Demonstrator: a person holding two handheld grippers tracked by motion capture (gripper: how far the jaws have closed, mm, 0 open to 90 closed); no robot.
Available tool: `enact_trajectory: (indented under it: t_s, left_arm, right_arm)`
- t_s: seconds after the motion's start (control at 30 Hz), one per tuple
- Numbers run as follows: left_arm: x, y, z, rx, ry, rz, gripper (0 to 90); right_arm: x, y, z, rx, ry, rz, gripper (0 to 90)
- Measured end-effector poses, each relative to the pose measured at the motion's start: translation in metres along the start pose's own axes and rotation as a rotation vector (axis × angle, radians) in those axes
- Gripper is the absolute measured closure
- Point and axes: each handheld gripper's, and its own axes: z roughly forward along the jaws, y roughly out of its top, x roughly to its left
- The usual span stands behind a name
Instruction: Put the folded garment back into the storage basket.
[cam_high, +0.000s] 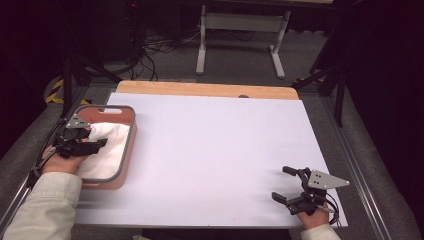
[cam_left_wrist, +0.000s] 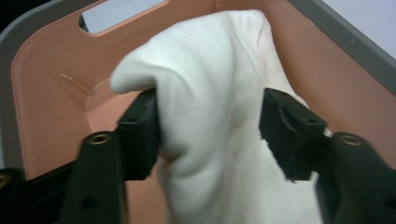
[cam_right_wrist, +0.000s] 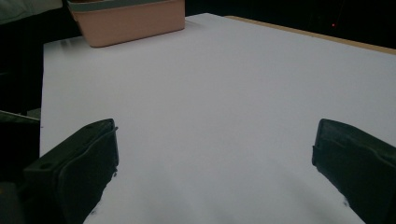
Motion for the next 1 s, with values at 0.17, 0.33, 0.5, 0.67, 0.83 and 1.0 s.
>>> enact_trajectory:
  t_s: [0.17,0.33,0.5,0.67,0.83,1.0]
  left_arm:
    - [0.002,0.001,-0.001,0.007,0.06,-0.015,24.2]
    - [0.003,0.003,-0.008,-0.037,0.075,-0.042,15.8]
    - [-0.007,0.009,-0.015,-0.071,0.069,-0.026,12.1]
    - [-0.02,0.016,-0.025,-0.114,0.054,0.004,9.4]
    - [-0.036,0.024,-0.038,-0.172,0.037,0.042,7.2]
    - [-0.053,0.032,-0.047,-0.204,-0.004,0.073,5.3]
  right_arm:
    - [0.0,0.0,0.0,0.0,-0.001,0.0,1.2]
    - [0.0,0.0,0.0,0.0,0.0,-0.001,1.2]
    - [0.0,0.0,0.0,0.0,0.0,-0.001,1.2]
    - [0.0,0.0,0.001,-0.001,0.001,-0.001,1.2]
    - [0.0,0.0,0.001,-0.002,0.001,0.0,1.2]
    - [0.0,0.0,0.0,0.0,0.001,-0.002,1.1]
